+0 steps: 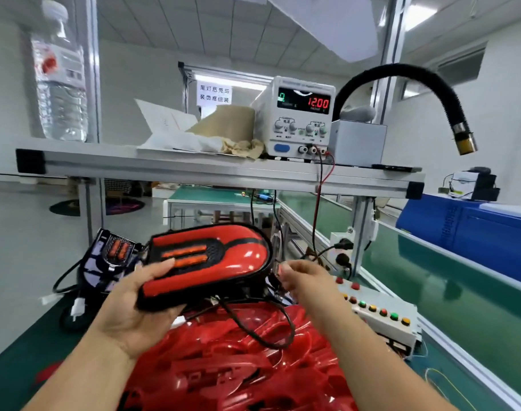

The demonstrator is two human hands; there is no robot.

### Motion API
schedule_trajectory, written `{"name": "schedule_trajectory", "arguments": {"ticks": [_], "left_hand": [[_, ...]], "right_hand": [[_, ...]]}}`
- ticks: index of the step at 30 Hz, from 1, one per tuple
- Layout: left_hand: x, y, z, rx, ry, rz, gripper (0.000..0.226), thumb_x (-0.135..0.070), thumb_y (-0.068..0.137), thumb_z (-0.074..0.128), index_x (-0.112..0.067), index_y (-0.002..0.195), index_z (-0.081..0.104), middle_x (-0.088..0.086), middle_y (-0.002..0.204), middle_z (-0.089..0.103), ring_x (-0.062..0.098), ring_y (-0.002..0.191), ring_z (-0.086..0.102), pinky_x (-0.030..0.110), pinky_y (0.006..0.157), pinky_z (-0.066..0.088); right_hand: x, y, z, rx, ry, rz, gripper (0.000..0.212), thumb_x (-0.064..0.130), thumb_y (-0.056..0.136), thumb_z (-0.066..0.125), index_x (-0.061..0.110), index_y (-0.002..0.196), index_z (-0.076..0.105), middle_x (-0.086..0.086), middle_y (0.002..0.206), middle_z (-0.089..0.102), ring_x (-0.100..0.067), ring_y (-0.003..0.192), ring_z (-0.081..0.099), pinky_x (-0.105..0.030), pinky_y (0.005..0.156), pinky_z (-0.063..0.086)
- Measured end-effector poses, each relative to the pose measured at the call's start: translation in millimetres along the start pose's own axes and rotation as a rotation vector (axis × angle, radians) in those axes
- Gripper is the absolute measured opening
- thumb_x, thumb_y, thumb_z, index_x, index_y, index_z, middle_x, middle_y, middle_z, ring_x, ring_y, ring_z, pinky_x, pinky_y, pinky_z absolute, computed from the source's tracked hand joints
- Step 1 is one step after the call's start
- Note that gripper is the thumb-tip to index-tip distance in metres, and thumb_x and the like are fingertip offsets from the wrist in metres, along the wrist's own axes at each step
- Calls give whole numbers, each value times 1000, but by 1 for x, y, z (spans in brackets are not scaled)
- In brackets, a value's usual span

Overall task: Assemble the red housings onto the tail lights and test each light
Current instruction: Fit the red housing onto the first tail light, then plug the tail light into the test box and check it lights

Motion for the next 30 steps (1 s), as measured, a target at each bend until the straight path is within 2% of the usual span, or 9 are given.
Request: {"name": "schedule_trajectory", "arguments": {"ticks": [3, 5, 8, 12, 18, 22, 26, 28, 30], "left_hand": [[18, -13, -24, -81, -109, 2, 26, -14, 73, 58, -1, 79, 79, 21, 93, 74, 30, 77, 75, 36, 59, 60], [25, -17, -34, -128, -161, -6, 26, -15, 74, 59, 0, 81, 79, 23, 99, 73, 32, 81, 75, 38, 62, 61], [25, -19, -41, -146, -217, 15, 27, -21, 77, 62, -3, 87, 79, 22, 105, 73, 34, 88, 74, 41, 66, 61], [24, -21, -44, -181, -251, 45, 28, -30, 74, 69, -8, 86, 81, 19, 105, 74, 34, 90, 73, 44, 69, 61], [17, -22, -40, -185, -193, 107, 30, -37, 80, 62, -14, 79, 82, 16, 96, 76, 31, 83, 75, 43, 62, 61], [18, -23, -32, -174, -95, 104, 31, -36, 82, 58, -16, 86, 81, 18, 103, 74, 31, 89, 74, 44, 66, 62], [27, -25, -19, -155, 24, 10, 34, -31, 82, 59, -8, 98, 78, 24, 108, 71, 35, 92, 73, 45, 65, 61], [33, -27, -13, -140, 83, -41, 37, -29, 81, 60, -7, 107, 72, 24, 107, 71, 36, 89, 73, 44, 61, 61], [39, -29, -8, -142, 160, -81, 32, -29, 84, 58, -10, 105, 73, 24, 105, 72, 38, 88, 73, 45, 61, 60]], "right_hand": [[-14, 26, 21, 44, -680, -136, 29, 21, 90, 57, 1, 70, 63, -10, 69, 52, -17, 68, 46, -27, 60, 32], [-25, 39, 38, 96, -940, -138, 23, 20, 93, 52, 7, 81, 66, -15, 83, 57, -20, 77, 50, -25, 66, 36], [-45, 54, 57, 154, -1156, -105, 25, 13, 90, 50, 2, 105, 65, -17, 111, 65, -33, 102, 62, -34, 84, 50], [-56, 61, 68, 195, -1298, -88, 33, 7, 85, 46, 2, 113, 62, -18, 121, 60, -33, 113, 59, -39, 93, 50], [-22, 61, 56, 193, -1306, -213, 21, 17, 89, 58, 2, 99, 69, -16, 98, 66, -31, 92, 62, -32, 79, 50], [28, 46, 23, 73, -1105, -287, 21, 30, 87, 67, 9, 89, 73, -9, 86, 71, -27, 85, 64, -25, 66, 44], [60, 28, -29, -101, -878, -321, 21, 28, 85, 71, 10, 76, 65, 0, 67, 59, -22, 70, 56, -22, 52, 37], [64, 19, -57, -188, -745, -317, 22, 25, 85, 71, 7, 75, 63, -9, 69, 64, -30, 69, 61, -31, 60, 49], [62, 6, -82, -246, -544, -283, 20, 21, 86, 71, 12, 71, 61, -15, 71, 66, -29, 60, 64, -41, 65, 56]]}}
Point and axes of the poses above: each hand's wrist, its own y-axis towards the middle knuckle, its own z-axis out of the palm, x = y × z, the point moved 2 cm from there along y, towards the middle knuckle
